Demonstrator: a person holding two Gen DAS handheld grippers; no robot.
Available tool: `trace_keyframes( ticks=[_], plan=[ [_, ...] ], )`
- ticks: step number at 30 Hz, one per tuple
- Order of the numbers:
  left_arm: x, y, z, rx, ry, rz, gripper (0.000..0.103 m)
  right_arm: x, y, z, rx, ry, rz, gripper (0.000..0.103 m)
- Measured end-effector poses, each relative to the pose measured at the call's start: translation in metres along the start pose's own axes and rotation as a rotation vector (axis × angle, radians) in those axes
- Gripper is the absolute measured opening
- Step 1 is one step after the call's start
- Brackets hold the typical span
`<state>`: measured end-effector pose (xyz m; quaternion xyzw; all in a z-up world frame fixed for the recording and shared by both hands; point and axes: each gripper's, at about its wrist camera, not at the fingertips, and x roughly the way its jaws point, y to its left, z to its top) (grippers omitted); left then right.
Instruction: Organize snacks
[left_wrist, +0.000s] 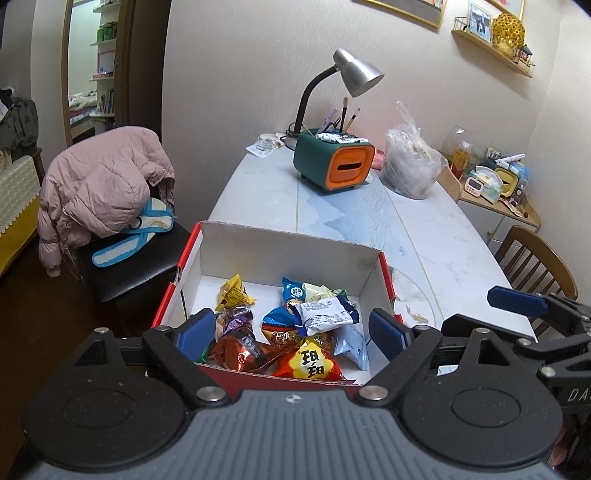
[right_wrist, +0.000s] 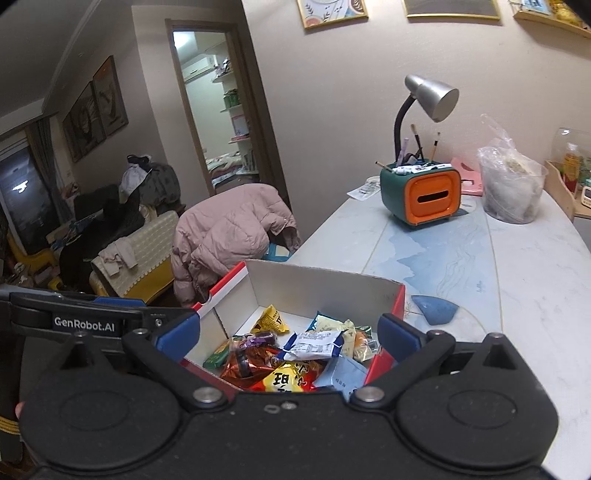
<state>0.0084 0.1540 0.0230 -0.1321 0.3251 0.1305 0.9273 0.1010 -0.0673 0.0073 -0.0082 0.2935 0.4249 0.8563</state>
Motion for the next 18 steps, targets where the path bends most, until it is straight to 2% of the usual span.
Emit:
trace_keyframes(
  ticks=[7,18],
  plan=[
    [-0.01,-0.004,-0.004,0.017,-0.03,0.019,0.09,-0.009,0.004,-0.01,0.013,-0.019,-0.037,0.103],
    [-0.01,-0.008,-0.009,0.019,-0.009,0.01,0.09,-0.017,0.009,-0.018,0.027,-0.058,-0.088,0.103]
  ],
)
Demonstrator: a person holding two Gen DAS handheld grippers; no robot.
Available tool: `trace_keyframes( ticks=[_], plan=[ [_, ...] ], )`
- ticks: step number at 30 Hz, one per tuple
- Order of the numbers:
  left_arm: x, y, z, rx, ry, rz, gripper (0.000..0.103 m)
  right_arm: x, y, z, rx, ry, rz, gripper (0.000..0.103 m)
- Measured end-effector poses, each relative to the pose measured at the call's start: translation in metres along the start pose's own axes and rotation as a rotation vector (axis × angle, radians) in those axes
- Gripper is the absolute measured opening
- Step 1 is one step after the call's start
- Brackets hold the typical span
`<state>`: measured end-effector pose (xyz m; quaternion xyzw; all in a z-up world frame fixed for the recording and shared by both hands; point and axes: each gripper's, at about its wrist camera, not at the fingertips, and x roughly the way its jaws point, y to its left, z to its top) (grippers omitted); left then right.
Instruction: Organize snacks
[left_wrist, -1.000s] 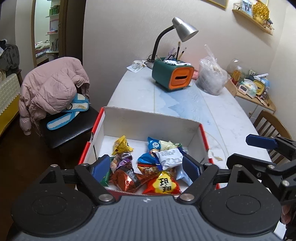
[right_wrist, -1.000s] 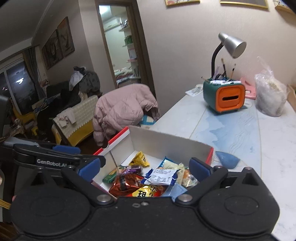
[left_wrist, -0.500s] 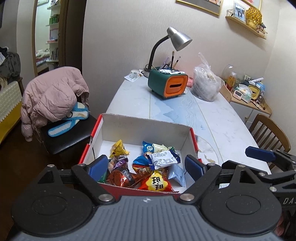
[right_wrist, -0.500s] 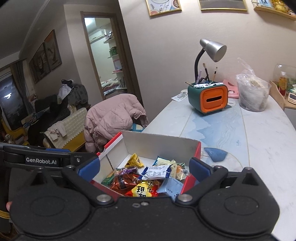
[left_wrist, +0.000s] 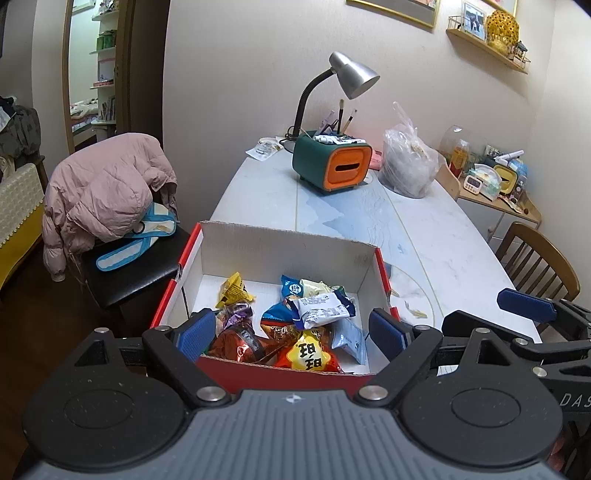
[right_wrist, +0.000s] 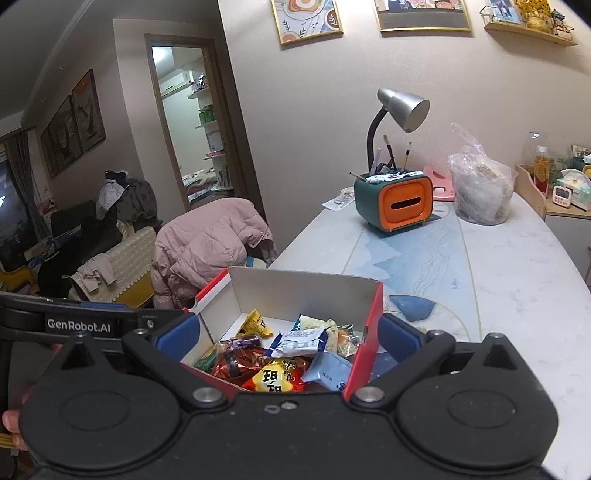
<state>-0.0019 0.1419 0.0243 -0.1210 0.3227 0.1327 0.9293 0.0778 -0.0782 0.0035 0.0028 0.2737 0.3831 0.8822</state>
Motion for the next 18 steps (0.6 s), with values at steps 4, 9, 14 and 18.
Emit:
trace_keyframes(
  ticks=[4,9,14,18],
  plan=[
    [-0.0004,-0.0009,-0.0018,0.002,0.004,0.003,0.09,-0.0019,0.0021,-0.0023,0.001,-0.004,-0.012,0.103],
    [-0.0009,-0.0019,-0.0031,0.004,0.006,0.001,0.09,-0.0036,0.0029,-0.0023,0.0,-0.013,-0.012,0.103],
    [-0.002,-0.0021,-0.0046,0.002,0.004,0.002,0.09,-0.0043,0.0017,-0.0029,0.008,-0.015,-0.015,0.103],
    [-0.0024,-0.0019,-0.0045,0.003,0.005,0.002,0.09,-0.0056,0.0019,-0.0027,0.011,-0.018,-0.024,0.103]
  ],
)
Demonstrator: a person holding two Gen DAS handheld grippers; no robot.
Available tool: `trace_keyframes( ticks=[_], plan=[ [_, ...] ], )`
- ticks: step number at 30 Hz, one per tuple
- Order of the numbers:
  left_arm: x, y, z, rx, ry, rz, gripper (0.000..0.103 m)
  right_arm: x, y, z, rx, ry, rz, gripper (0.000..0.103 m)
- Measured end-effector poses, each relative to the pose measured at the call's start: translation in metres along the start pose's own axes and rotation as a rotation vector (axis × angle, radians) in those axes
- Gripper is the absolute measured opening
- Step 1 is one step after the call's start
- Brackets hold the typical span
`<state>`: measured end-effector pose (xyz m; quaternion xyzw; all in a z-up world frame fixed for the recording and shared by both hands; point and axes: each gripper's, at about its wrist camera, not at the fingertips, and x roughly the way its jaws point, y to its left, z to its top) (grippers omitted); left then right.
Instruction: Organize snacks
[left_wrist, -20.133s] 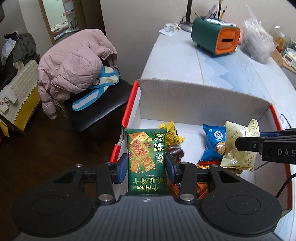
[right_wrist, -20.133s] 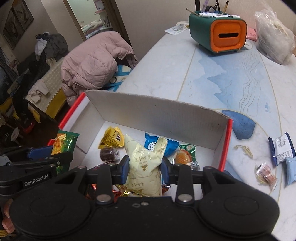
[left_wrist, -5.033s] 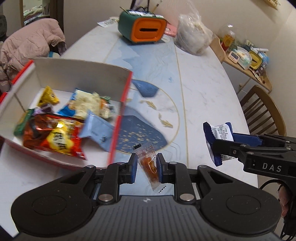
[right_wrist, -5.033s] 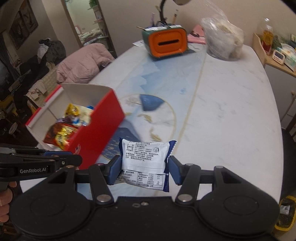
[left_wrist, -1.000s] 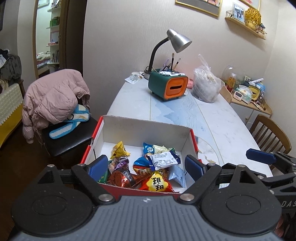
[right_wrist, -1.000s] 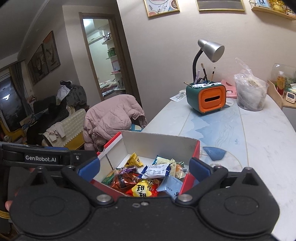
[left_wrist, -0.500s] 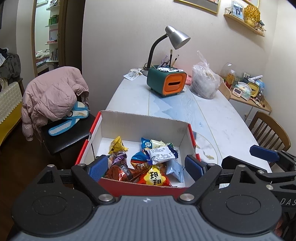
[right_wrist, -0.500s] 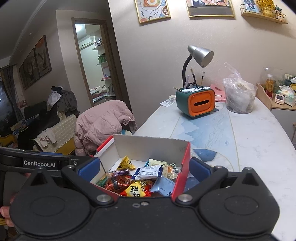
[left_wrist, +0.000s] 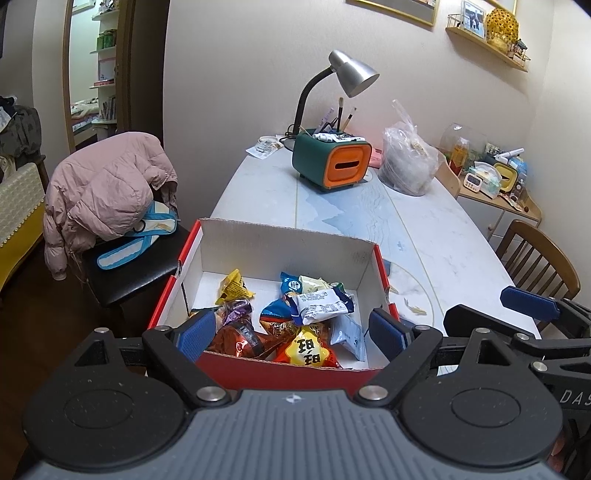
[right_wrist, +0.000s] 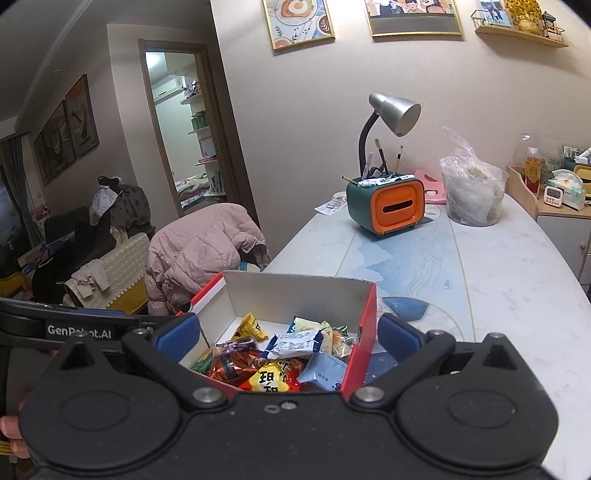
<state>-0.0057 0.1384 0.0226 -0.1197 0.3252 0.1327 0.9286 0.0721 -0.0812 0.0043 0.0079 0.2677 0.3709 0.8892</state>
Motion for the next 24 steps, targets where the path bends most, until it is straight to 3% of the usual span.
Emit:
trace_keyframes(
  ticks=[24],
  plan=[
    [-0.0008,-0.0021,-0.0008,0.001,0.009,0.003,0.09,-0.0022,0.0003,-0.0003,0.003,0.001,-0.012,0.103]
  ],
)
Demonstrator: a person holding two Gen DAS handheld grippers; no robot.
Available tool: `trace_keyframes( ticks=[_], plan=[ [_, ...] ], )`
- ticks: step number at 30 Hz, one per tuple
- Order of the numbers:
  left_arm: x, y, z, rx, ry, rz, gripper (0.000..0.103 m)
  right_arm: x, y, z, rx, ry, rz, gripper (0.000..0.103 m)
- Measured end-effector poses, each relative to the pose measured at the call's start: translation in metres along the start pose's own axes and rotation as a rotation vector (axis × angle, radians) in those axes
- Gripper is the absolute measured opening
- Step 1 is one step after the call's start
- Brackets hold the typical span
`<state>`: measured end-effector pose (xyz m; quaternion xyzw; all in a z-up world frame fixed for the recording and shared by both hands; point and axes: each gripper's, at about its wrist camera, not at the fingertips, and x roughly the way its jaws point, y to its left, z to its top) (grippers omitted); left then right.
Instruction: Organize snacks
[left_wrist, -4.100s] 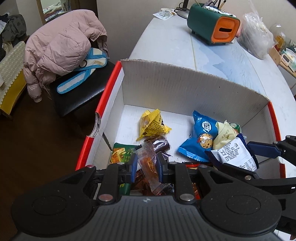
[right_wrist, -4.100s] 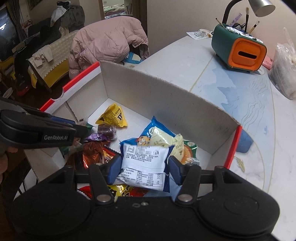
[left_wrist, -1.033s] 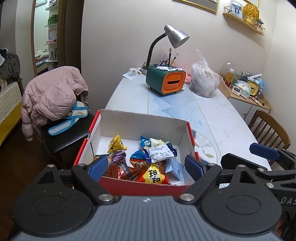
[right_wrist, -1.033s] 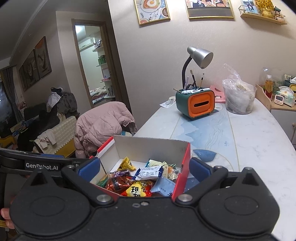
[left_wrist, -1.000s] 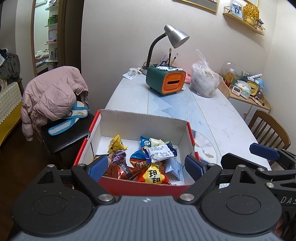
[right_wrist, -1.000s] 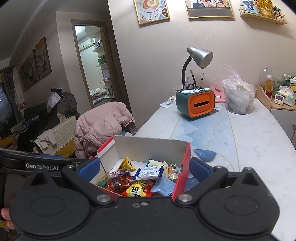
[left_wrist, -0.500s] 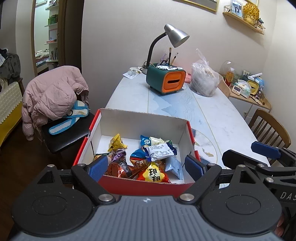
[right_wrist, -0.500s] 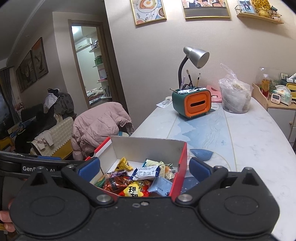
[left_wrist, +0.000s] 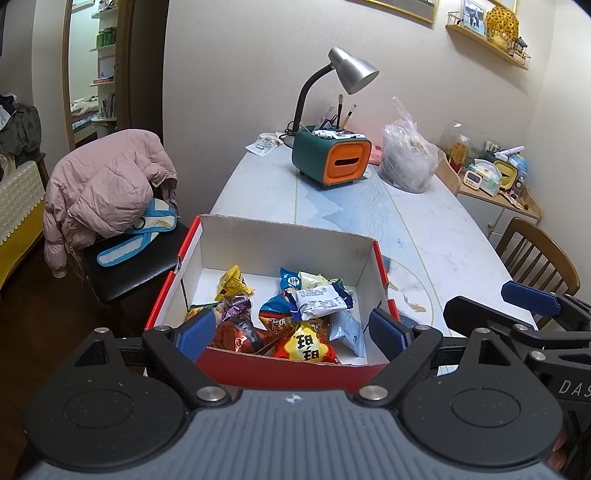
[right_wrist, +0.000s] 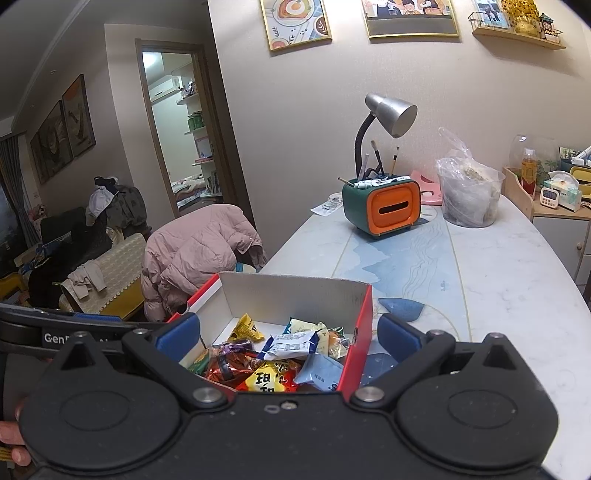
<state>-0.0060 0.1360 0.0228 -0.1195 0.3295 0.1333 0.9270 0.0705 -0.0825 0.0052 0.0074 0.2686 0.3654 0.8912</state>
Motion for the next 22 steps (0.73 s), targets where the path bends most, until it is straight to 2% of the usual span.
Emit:
trace_keyframes(
  ticks=[22],
  plan=[
    [0.0041,-0.0012,-0.0078,-0.008,0.043,0.014,0.09,0.0011,-0.002,-0.0035,0.023,0.014,0.001,0.103]
  ],
)
